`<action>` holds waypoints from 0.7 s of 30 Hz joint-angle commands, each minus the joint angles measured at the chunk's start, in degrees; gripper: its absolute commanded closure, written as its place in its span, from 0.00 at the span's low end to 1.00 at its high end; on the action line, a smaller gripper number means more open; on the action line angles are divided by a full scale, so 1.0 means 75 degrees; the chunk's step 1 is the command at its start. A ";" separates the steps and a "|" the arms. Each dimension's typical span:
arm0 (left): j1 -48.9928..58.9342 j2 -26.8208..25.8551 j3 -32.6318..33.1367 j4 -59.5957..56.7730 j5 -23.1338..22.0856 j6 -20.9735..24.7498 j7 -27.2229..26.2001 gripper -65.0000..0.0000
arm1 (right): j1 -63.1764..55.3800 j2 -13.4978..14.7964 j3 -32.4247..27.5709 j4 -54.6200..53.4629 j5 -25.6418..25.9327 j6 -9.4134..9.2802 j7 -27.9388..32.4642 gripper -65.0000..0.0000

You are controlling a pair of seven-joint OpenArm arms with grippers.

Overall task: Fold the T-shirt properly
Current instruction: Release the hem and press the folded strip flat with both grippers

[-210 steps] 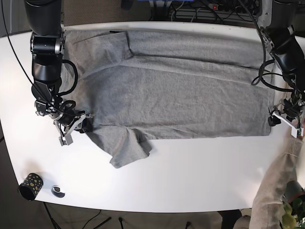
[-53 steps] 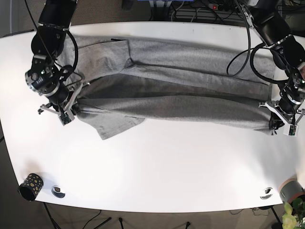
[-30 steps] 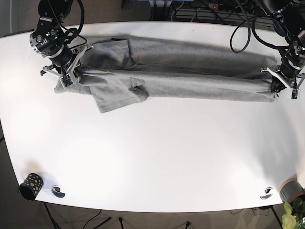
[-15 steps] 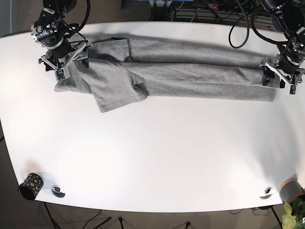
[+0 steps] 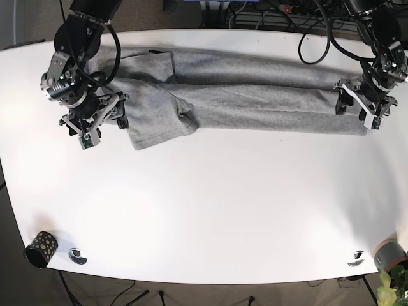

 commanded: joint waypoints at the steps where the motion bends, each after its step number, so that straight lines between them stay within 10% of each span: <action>1: 0.0007 -0.0123 -0.0082 0.0105 -0.0064 0.0025 -0.0151 0.38 | 0.0518 0.0285 -0.0193 -0.0690 0.0079 -0.0013 0.0120 0.31; 21: 0.0160 -0.0123 -0.0527 -0.0797 -0.0064 0.0025 -0.0187 0.38 | 0.1561 0.0414 -0.1505 -0.2987 0.0103 -0.0013 0.0143 0.32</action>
